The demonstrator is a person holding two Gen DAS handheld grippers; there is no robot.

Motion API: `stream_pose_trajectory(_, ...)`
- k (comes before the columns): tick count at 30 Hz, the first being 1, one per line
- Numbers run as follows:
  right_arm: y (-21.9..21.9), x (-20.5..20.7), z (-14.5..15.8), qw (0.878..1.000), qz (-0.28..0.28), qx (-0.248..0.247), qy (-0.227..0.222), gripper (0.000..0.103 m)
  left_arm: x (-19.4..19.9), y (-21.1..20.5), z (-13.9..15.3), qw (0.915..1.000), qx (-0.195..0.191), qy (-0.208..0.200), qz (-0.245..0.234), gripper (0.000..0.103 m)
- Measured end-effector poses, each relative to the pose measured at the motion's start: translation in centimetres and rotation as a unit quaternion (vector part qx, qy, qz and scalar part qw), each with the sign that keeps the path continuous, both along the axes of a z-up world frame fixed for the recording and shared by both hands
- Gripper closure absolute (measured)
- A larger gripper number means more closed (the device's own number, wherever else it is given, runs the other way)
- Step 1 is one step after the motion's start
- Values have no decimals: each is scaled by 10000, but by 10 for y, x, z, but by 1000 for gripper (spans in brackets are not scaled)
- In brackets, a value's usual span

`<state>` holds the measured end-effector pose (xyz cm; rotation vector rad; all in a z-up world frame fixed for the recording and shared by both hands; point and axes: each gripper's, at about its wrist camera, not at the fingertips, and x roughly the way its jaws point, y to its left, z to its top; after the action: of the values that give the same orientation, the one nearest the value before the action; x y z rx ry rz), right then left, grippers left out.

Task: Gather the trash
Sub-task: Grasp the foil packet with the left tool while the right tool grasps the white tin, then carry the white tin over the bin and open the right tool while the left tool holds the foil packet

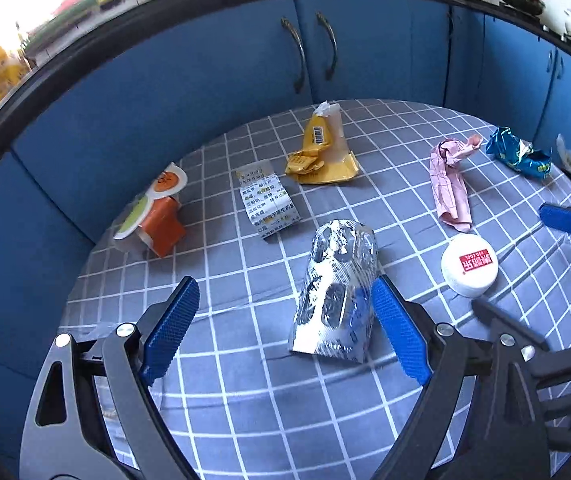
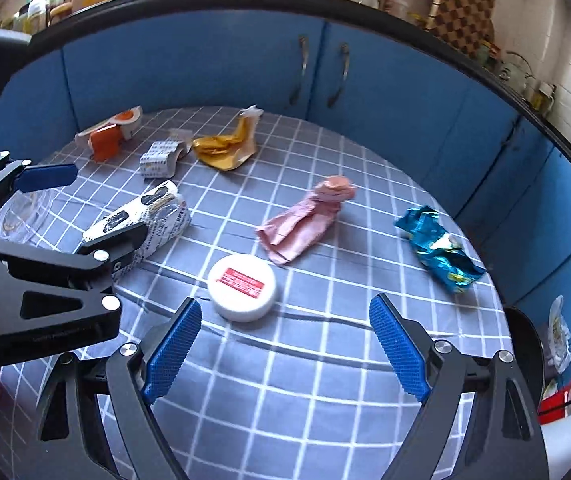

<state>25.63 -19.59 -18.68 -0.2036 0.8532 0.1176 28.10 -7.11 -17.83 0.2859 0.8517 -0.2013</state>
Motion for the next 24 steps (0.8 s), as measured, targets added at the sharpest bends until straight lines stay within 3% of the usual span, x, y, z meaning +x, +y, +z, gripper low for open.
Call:
stream_pose_trajectory(2, 4, 4, -2, 10000, 53, 39, 58, 21, 5, 3, 1, 9999, -113, 57, -27, 16)
stream_pose_trajectory(7, 15, 12, -8, 9997, 181, 93, 126, 38, 7, 5, 0, 9998, -163, 43, -78, 18)
stream_pose_trajectory(11, 12, 14, -10, 9986, 278, 382, 223, 49, 13, 8, -3, 9985, -459, 288, -120, 18)
stream_pose_trajectory(13, 14, 11, -10, 9976, 413, 493, 244, 64, 18, 8, -8, 9968, -623, 477, -134, 23)
stream_pose_trajectory(15, 18, 8, -10, 9979, 472, 408, 193, 64, 19, 7, -12, 9960, -674, 567, -152, 25)
stream_pose_trajectory(17, 19, 8, -10, 9978, 493, 401, 170, 64, 16, 2, -12, 9967, -596, 503, -207, 31)
stream_pose_trajectory(21, 12, 6, -8, 9978, 391, 492, 198, 64, 9, -4, -8, 9973, -520, 466, -242, 59)
stream_pose_trajectory(24, 6, 1, -6, 9981, 326, 495, 175, 64, 3, -9, -7, 9981, -413, 442, -152, 63)
